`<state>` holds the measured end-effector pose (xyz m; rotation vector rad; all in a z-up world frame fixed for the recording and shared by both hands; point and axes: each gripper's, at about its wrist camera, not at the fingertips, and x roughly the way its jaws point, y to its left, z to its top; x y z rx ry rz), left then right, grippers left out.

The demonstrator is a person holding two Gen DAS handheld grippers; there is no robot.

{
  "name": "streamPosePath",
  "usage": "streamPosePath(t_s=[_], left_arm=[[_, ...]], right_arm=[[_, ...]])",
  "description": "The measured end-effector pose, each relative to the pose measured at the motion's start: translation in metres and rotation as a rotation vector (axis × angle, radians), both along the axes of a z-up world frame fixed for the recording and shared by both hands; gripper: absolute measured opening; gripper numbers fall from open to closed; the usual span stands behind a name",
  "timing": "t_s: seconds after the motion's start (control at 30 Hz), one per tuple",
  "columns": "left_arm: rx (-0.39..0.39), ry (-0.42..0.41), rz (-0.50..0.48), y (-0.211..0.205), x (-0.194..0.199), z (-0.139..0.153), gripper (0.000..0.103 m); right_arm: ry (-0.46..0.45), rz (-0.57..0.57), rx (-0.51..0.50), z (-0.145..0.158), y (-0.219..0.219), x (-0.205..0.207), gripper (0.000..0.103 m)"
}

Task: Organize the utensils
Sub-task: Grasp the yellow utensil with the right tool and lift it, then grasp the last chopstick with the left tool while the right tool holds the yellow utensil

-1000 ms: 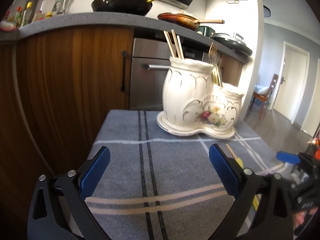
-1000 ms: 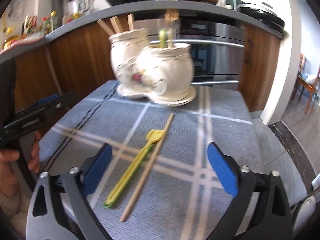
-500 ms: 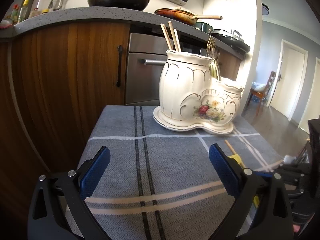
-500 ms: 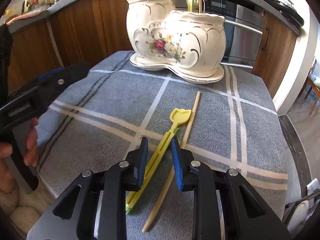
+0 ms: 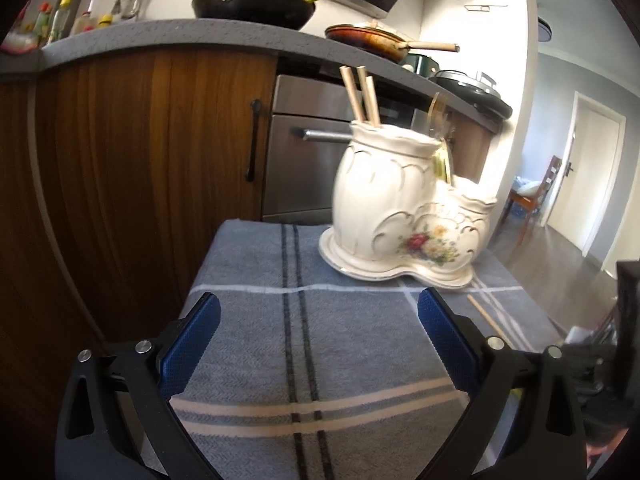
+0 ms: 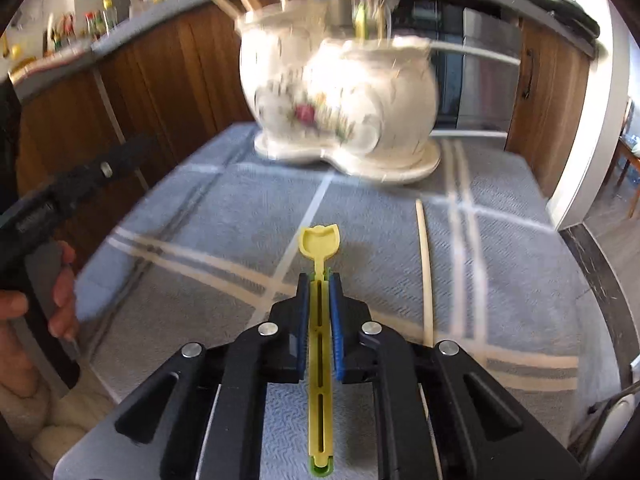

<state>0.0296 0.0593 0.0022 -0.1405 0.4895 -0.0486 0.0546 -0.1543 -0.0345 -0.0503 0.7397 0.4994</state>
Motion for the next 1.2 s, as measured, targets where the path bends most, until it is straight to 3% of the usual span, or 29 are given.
streamPosePath(t_s=[0.3,0.73,0.93,1.1,1.2], left_arm=[[0.025,0.058,-0.068,-0.039,0.006,-0.001,0.098],[0.054,0.195,-0.193,-0.124,0.032,-0.024,0.098],[0.124,0.260,-0.256,-0.173,0.039,-0.035,0.095],[0.172,0.299,-0.295,-0.197,0.043,-0.043,0.080],[0.220,0.333,-0.305,-0.206,0.046,-0.049,0.062]], right_arm=[[-0.097,-0.130,0.059,0.031,-0.061,0.005,0.009],[-0.101,-0.203,0.112,0.029,-0.104,0.020,0.010],[-0.106,-0.237,0.119,0.030,-0.117,0.022,0.010],[-0.103,-0.241,0.130,0.029,-0.121,0.023,0.010],[-0.104,-0.233,0.127,0.030,-0.120,0.022,0.010]])
